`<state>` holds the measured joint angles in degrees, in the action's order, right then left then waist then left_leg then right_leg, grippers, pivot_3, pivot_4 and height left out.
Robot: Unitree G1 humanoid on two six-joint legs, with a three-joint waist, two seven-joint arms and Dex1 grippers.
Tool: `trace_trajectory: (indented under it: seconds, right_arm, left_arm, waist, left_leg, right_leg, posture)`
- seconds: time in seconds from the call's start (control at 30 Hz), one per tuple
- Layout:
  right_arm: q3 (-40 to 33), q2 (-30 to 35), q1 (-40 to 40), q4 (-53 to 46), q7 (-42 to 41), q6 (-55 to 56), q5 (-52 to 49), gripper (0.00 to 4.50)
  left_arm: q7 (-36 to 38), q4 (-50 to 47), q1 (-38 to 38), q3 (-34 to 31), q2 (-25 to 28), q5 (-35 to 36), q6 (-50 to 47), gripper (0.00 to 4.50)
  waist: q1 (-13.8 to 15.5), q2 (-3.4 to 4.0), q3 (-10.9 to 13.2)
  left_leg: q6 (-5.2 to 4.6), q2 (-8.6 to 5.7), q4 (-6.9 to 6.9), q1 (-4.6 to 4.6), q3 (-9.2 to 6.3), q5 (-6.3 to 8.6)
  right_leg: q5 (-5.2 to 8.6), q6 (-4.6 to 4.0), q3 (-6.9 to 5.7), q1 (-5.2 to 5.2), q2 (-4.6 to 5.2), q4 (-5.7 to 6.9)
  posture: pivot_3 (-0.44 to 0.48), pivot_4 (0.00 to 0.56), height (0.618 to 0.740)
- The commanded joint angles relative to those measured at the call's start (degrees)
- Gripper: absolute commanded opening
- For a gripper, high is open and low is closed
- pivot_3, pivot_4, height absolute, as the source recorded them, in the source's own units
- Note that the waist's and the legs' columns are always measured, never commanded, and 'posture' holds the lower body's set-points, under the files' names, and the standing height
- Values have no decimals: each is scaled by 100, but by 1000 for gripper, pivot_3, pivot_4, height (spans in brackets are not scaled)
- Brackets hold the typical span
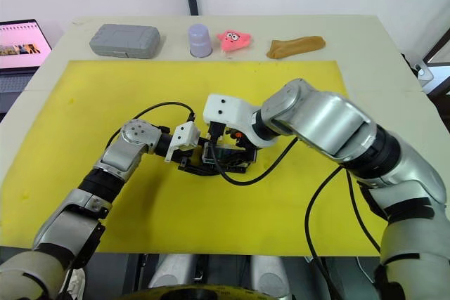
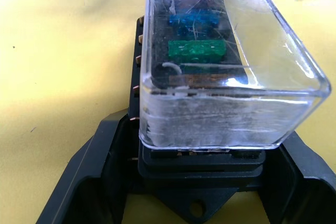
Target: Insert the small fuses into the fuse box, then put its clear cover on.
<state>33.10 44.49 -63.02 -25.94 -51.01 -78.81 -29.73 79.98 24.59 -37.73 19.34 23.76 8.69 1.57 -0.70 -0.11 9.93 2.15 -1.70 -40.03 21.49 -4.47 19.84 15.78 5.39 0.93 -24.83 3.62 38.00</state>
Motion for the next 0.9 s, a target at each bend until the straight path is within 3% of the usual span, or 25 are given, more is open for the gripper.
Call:
trace_trajectory:
  seconds: [0.03,0.17,0.27,0.37,0.57,0.6,0.9]
  right_arm:
    - [-679,183,-145,-233,-240,51,-272,4027]
    - [-1547,486,245,-309,-436,343,-559,4027]
    - [-2136,495,1175,-467,-222,1220,-375,4027]
    - [-2809,34,2144,-717,87,2244,-339,3155]
    - [-3052,-364,3578,-658,242,3641,2,267]
    - [-3069,-380,3679,-628,231,3673,-42,85]
    - [-2620,-334,3902,-574,398,3256,-18,85]
  left_arm:
    - [-45,2,35,-41,5,-55,-6,2576]
    - [-32,-16,41,-45,16,-48,-20,2576]
    - [-25,-3,40,-51,22,-47,-14,2576]
    - [-11,17,42,-50,32,-48,4,2576]
    - [8,76,35,-22,27,-74,55,2576]
    - [8,78,35,-18,24,-79,56,2576]
    - [1,66,29,3,4,-101,64,2576]
  waist:
    - [4,0,0]
    - [19,-2,0]
    - [17,-9,-4]
    - [2,-8,-3]
    - [5,-9,-4]
    - [3,-9,-3]
    - [5,-9,-4]
  left_leg:
    - [-4,0,0,0,0,2]
    - [-12,0,0,2,-1,7]
    - [-16,1,1,-3,-1,9]
    - [-18,2,0,-4,0,10]
    - [-16,3,-1,-8,-2,9]
    - [-16,2,-1,-9,0,9]
    - [-7,4,-1,-11,-1,4]
  right_leg:
    - [0,0,0,0,0,0]
    - [0,0,-1,2,0,-2]
    - [0,0,-2,8,0,-3]
    - [0,1,-2,8,0,-1]
    - [0,2,-2,15,-4,-2]
    - [0,2,-1,15,-3,-2]
    - [0,1,-1,16,-5,-2]
  posture:
    - [0,150,740]
    - [0,150,740]
    - [0,150,740]
    - [0,150,740]
    - [0,150,740]
    - [0,150,740]
    - [0,150,740]
